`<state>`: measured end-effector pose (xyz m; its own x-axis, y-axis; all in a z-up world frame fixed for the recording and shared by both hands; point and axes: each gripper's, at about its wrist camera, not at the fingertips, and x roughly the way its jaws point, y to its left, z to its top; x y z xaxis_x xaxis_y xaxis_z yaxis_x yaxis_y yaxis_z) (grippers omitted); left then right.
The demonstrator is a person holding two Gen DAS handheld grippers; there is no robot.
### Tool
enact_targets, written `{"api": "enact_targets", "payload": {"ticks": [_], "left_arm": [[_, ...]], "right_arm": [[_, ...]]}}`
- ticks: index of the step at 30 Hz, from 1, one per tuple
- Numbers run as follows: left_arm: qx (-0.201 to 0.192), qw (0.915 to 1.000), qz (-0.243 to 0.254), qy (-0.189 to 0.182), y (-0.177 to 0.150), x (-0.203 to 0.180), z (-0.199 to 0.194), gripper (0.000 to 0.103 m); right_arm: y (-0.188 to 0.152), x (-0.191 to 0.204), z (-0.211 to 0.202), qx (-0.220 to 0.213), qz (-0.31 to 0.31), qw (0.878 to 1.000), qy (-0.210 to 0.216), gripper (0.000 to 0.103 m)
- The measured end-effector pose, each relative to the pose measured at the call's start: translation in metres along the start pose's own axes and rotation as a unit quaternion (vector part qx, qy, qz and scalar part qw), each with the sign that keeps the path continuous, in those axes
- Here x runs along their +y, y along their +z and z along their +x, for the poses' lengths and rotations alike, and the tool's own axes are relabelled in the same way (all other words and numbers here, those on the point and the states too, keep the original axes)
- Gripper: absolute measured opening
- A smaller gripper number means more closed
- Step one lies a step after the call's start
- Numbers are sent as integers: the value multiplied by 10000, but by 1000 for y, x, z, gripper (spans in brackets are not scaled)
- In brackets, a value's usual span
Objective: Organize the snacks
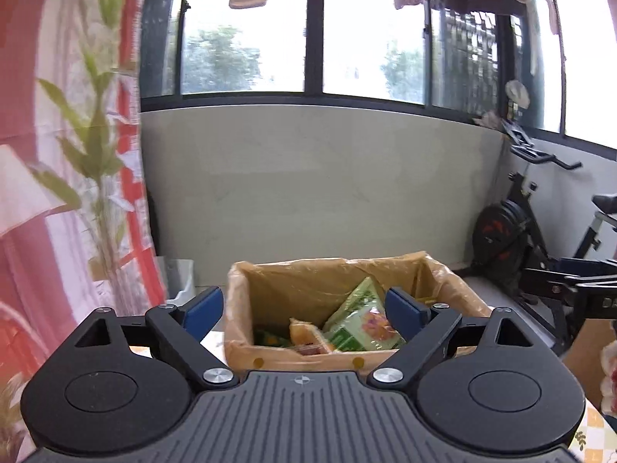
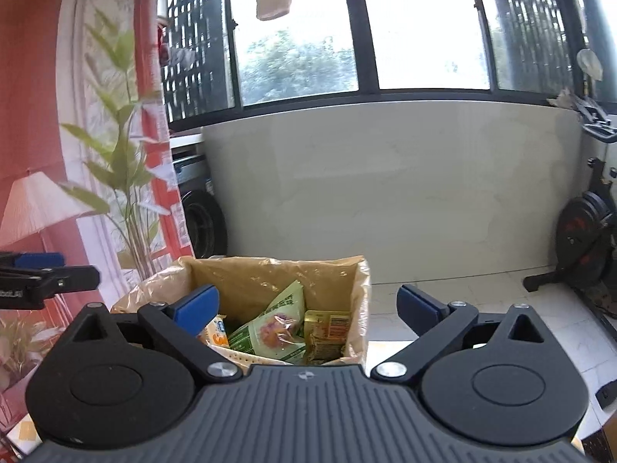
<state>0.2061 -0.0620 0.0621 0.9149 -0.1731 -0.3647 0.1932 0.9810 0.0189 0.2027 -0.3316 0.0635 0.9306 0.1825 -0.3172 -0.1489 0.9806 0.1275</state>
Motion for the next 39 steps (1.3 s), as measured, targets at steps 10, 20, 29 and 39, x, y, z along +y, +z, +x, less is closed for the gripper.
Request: {"api": "enact_targets", "payload": {"ticks": [10,20,29,39], "left_arm": [[30,9987,-220,469,-5,15,-28,92],[5,9967,-431,686,-13,29,-39,92],[24,9970,-418,655,-15,28,-38,92],[12,9975,-323,630,-14,24,-39,92]], "right_arm": [[-6,10,-27,7,4,10000,50,103],[-13,16,-34,26,217,9998,23,103],[-12,21,-33,39,165,9999,-7,103],[-14,24,-32,76,102,9999,1,103]]}}
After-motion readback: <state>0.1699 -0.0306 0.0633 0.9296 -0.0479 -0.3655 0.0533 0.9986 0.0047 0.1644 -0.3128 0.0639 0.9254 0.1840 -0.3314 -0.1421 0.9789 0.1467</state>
